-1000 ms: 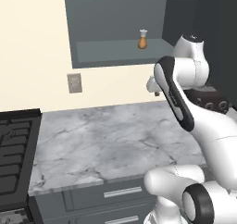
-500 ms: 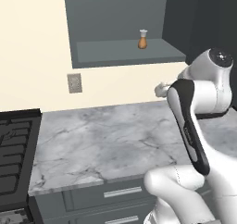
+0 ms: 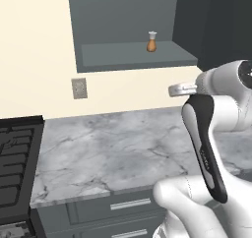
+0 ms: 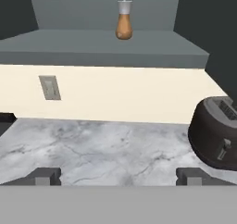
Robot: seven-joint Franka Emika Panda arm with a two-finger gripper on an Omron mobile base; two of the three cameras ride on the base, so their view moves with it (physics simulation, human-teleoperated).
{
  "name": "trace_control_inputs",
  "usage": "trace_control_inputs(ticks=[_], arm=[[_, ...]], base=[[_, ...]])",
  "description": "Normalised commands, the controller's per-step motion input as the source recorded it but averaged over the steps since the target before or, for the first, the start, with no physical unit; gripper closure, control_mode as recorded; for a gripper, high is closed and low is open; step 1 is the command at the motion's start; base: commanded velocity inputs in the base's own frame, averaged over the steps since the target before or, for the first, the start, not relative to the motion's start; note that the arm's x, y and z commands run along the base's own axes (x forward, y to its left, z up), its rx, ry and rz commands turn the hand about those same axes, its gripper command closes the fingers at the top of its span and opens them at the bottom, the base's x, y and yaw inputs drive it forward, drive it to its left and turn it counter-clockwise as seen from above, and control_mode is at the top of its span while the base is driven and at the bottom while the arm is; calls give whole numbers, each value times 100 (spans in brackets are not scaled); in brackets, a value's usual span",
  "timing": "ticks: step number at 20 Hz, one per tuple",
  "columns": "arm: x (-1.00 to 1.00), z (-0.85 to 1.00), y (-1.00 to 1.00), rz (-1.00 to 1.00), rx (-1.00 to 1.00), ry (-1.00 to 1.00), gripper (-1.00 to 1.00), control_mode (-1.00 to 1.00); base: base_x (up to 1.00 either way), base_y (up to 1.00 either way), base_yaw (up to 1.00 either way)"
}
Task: Retrieve the shaker from the cabinet and place it next the steak on a plate on the dining table.
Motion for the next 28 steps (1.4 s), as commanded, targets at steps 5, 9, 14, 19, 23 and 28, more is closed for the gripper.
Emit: trace_control_inputs(ticks=[5,9,14,19,23,28], arm=[[-1,56,0,0,-1,-5,-100,-100],[0,44,0,0,-3,-4,-100,-100],[0,34,0,0,-2,-2,-100,-100],[8,19,0,0,-4,-5,-100,-100],[19,16,0,0,-2,-3,-100,-100],[27,19,0,0,-1,0,-100,-100]], base=[[0,0,0],[0,0,0],[0,0,0],[0,0,0],[0,0,0],[0,0,0]])
